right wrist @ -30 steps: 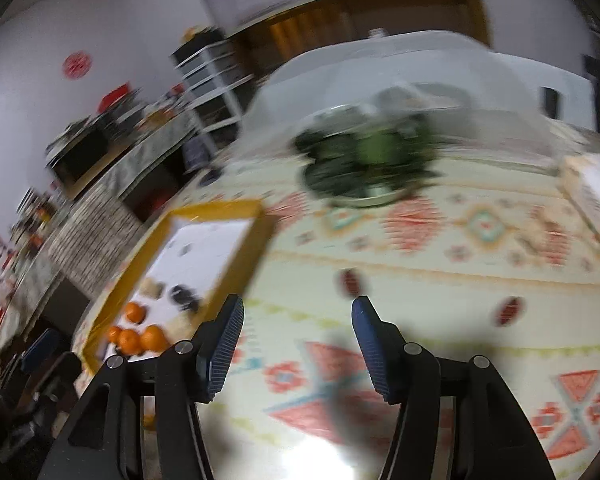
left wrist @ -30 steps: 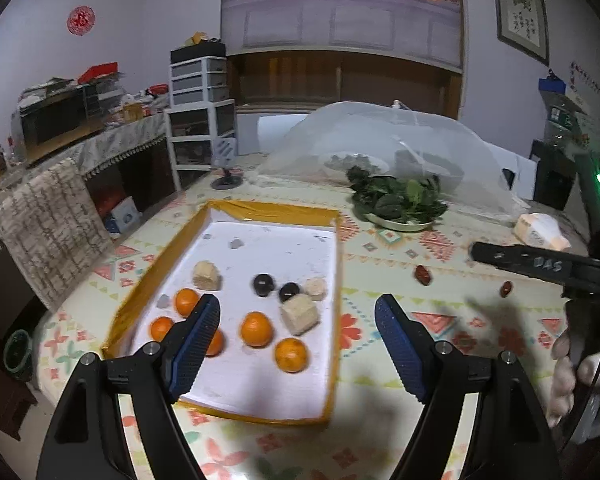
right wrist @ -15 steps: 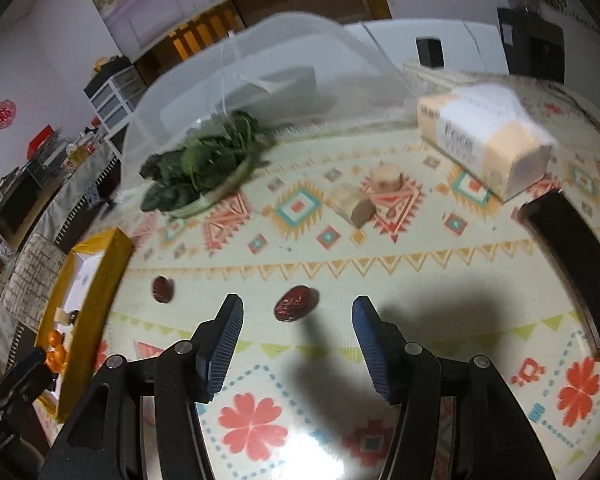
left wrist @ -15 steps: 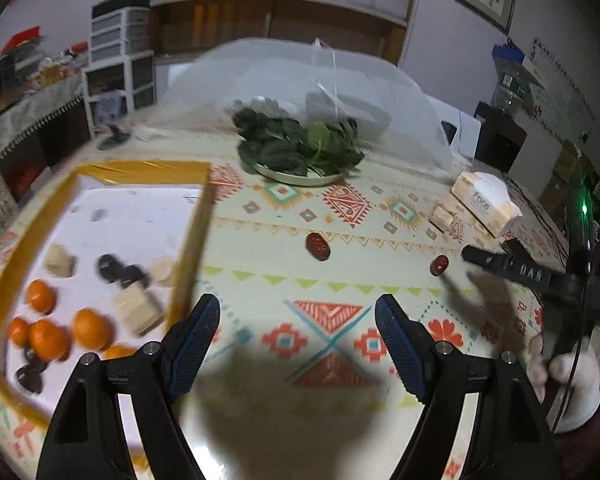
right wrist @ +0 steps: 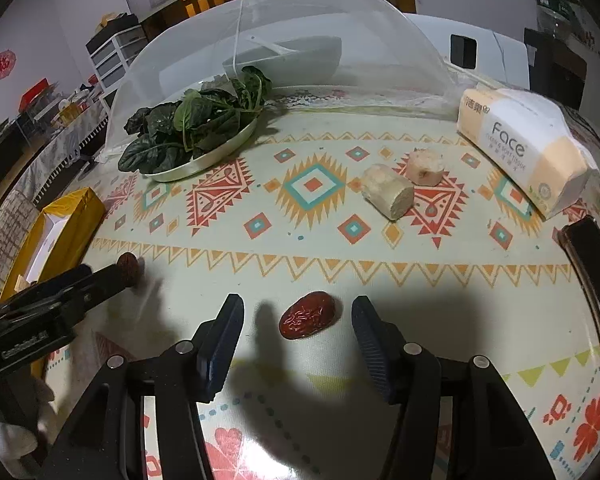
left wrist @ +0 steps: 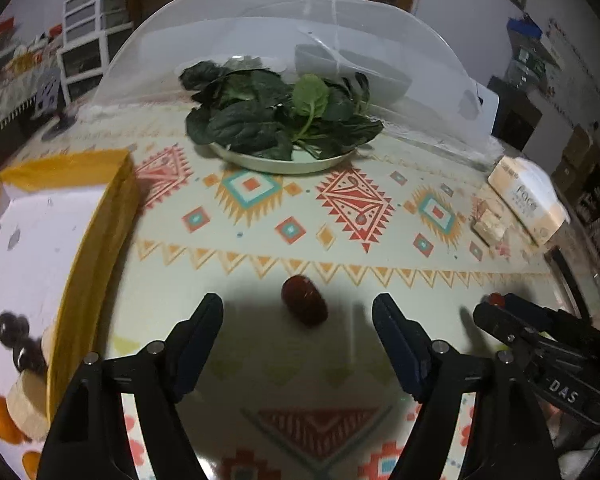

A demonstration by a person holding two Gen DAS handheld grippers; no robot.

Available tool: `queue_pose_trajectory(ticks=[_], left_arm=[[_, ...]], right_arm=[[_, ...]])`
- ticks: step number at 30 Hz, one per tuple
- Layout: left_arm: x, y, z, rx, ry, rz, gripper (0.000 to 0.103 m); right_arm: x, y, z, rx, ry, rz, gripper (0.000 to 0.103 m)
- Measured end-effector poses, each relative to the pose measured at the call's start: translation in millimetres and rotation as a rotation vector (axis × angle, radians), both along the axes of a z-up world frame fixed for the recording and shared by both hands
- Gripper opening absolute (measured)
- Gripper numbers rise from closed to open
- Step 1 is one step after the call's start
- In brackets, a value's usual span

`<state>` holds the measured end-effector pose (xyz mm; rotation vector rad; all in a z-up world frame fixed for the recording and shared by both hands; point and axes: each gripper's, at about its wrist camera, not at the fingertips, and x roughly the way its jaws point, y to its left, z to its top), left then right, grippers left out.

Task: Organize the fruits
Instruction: 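Grasp a red date with the left tool while the right tool grasps another date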

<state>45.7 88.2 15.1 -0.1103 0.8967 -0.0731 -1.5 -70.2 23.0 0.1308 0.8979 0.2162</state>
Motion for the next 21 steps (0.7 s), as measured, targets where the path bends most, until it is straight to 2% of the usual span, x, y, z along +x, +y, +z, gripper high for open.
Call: queue_pose_trajectory(ticks=[1, 2, 3, 5, 6, 10, 15, 21], left_arm=[[2.7, -3.5, -1.8, 0.013, 0.002, -0.011, 0.072], [4.6, -6.3, -4.0, 0.025, 0.007, -0.018, 0.062], [6.7, -9.1, -6.6, 0.037, 0.017, -0.025, 0.045], [7.5, -13.2, -8.4, 0.075, 0.014, -0.027, 0.026], [7.5, -13.9, -9.1, 0.077, 0.017, -0.032, 0.024], [5.6, -10.3, -6.6, 0.045, 0.007, -0.031, 0.020], [-8.2, -4.4, 12.4, 0.004, -0.028, -0.030, 0.020], [-44.4, 13.8, 44.5, -0.081, -0.080, -0.038, 0.020]], right_arm=[[0.0, -0.1, 0.1, -0.003, -0.002, -0.002, 0.057], [-0.3, 0.6, 0.6, -0.003, -0.003, -0.003, 0.056], [-0.5, 1.5, 0.6, -0.007, -0.005, -0.005, 0.052], [-1.6, 3.4, 0.3, -0.032, -0.013, -0.010, 0.042], [-1.1, 4.9, 0.2, -0.037, -0.014, -0.008, 0.033], [-2.5, 5.3, 0.9, -0.027, -0.024, -0.006, 0.022], [-7.9, 4.3, 5.0, 0.012, -0.023, 0.002, 0.020], [-23.7, -7.4, 27.0, 0.213, -0.017, 0.032, 0.020]])
